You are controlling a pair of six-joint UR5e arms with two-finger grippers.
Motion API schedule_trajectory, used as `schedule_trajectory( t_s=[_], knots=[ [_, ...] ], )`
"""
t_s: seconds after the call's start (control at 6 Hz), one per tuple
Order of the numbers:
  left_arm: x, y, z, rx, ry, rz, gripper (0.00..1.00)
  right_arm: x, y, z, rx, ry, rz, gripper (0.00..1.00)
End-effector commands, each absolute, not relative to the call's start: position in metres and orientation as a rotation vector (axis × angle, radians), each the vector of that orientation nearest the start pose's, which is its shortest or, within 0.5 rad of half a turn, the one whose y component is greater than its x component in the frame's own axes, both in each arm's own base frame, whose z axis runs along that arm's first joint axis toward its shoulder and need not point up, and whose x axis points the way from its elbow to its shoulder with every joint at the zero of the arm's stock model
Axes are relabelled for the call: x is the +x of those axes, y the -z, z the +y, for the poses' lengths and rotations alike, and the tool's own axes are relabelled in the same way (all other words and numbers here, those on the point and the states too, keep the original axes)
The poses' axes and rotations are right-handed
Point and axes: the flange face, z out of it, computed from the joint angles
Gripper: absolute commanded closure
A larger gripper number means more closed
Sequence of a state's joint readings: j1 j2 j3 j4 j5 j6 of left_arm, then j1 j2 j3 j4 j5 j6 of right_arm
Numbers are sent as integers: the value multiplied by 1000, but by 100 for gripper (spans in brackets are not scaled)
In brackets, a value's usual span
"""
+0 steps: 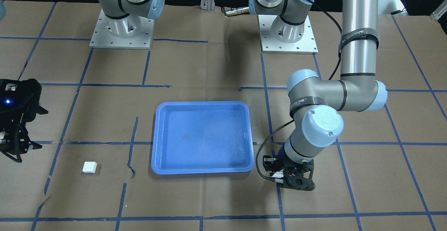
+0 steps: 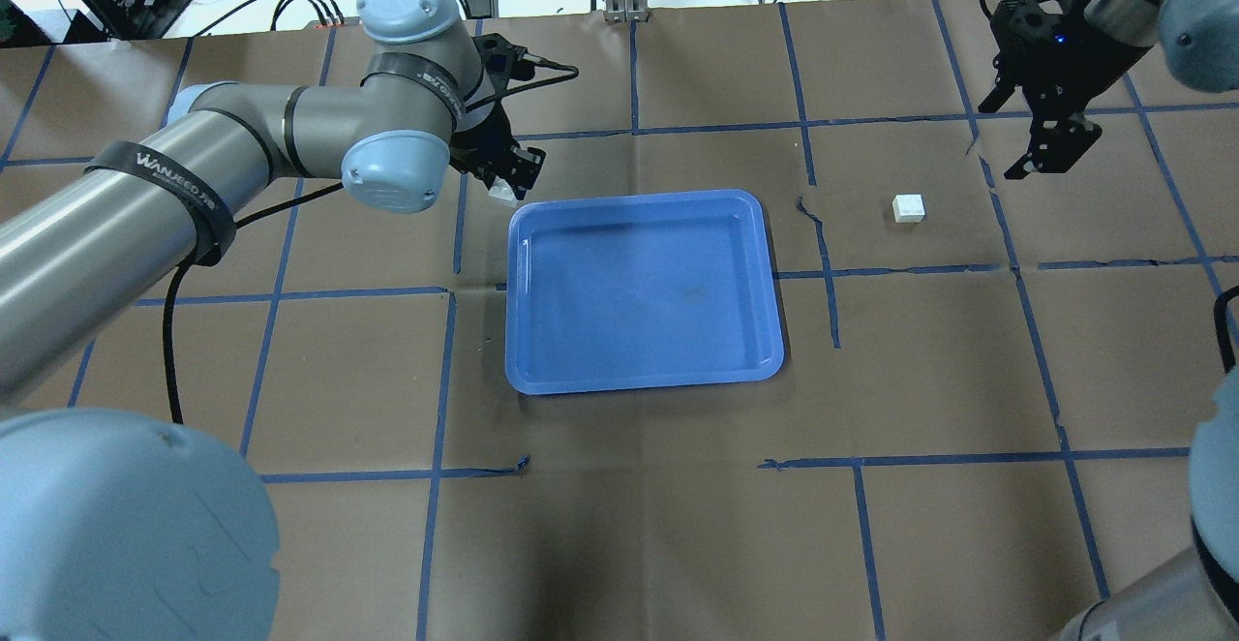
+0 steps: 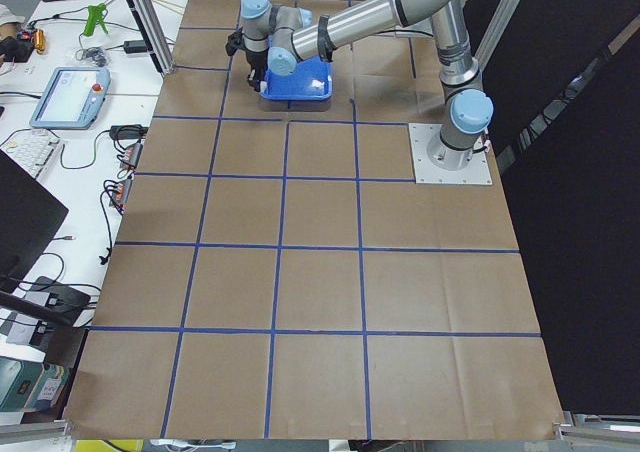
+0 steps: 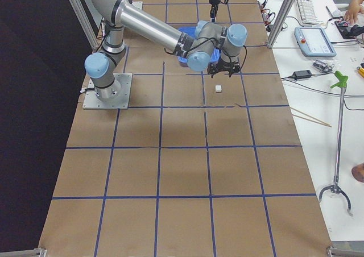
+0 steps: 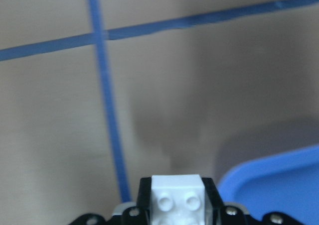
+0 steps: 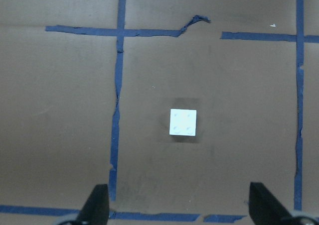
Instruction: Assemble white blocks and place on blue tray
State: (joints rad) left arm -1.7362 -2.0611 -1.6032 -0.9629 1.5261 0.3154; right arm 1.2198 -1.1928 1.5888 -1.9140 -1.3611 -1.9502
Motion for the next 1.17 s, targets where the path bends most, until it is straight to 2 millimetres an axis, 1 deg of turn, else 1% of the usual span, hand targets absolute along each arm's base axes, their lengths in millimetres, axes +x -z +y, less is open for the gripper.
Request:
schedule_trajectory(
  t_s=[0.0, 0.17, 0.33, 0.5, 0.67, 0.83, 1.0],
  knots=[
    [-318, -244, -569, 1507, 119, 2797, 74, -62, -234, -624, -2061, 382, 2116, 0],
    [-329, -228, -552, 1776, 74, 2640, 74, -70, -209, -627, -2007, 425, 2104, 0],
    [-353, -207, -524, 2015, 10, 2472, 73, -68, -191, -630, -1979, 449, 2073, 0],
    [-360, -199, -512, 2068, -17, 2433, 73, -70, -176, -631, -1988, 461, 2072, 0],
    [-361, -193, -512, 2163, -22, 2361, 68, -68, -167, -632, -1988, 473, 2069, 0],
    [-361, -190, -511, 2210, -29, 2321, 63, -67, -165, -631, -1983, 480, 2063, 0],
    [-361, -185, -512, 2210, -35, 2324, 61, -68, -165, -632, -1982, 478, 2065, 8]
  ],
)
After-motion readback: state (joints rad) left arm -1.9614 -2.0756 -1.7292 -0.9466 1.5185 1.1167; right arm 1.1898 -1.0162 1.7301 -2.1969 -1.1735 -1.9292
